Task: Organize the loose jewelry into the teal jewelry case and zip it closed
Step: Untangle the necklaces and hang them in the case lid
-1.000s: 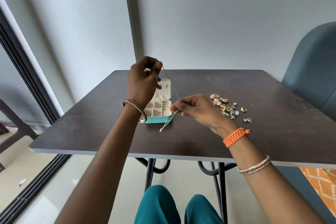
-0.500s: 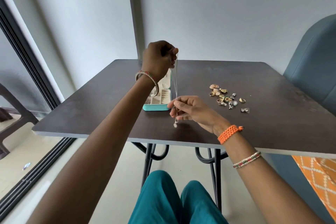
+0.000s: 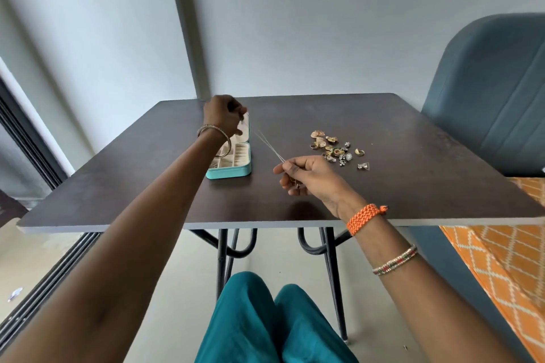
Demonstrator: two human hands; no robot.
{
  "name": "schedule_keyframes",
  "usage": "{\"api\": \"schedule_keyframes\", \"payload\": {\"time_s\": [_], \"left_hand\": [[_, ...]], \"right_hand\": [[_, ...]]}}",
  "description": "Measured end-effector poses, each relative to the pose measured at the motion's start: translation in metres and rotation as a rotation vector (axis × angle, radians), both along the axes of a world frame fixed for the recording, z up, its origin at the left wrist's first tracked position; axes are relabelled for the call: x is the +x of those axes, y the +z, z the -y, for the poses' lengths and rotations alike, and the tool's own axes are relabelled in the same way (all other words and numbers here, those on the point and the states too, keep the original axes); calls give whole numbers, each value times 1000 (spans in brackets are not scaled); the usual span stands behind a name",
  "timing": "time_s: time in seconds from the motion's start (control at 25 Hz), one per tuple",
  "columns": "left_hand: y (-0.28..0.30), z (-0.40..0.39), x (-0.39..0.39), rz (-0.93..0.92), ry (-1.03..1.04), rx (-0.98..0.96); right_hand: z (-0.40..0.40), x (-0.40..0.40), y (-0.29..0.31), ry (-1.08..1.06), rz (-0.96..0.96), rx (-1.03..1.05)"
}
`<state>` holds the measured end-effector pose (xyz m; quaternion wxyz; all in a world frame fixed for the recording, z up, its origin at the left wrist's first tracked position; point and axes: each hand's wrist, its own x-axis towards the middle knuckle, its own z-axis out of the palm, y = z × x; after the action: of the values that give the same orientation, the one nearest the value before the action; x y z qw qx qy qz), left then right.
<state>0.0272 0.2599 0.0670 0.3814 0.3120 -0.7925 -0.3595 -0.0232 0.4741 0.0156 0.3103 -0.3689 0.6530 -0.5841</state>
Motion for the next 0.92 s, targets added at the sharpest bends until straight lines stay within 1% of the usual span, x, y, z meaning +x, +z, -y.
{"api": "schedule_keyframes", "payload": {"time_s": [0.12,0.2,0.32,0.36,0.48,0.56,0.64,0.76,0.8,0.84,0.92], "left_hand": [[-8,14,-5,-10,-1,120],[-9,20,-8,20,-6,130],[-5,20,-18,14,-53,139],[-4,18,-23,-10,-102,176],[0,16,-37,-143,-255,410],[-1,18,-45,-206,-291,505],[-5,22,-56,-261,-317,580],[-14,28,-76,-361,-329,790],[-17,29,-82,-354,-339,822],[-22,30,-88,-318,-364,814],[-32,29,-98,-162,-431,700]], "right_hand": [[-11,-3,-1,54,-8,37],[-13,-6,-2,41,-5,50],[-12,-15,-8,-2,91,32],[-12,-19,-11,-22,120,24],[-7,-27,-18,-89,181,15],[-2,-32,-19,-113,192,29],[3,-40,-20,-135,160,53],[11,-49,-24,-206,49,105],[14,-49,-25,-221,8,126],[16,-50,-26,-226,-28,142],[20,-49,-28,-218,-83,163]]}}
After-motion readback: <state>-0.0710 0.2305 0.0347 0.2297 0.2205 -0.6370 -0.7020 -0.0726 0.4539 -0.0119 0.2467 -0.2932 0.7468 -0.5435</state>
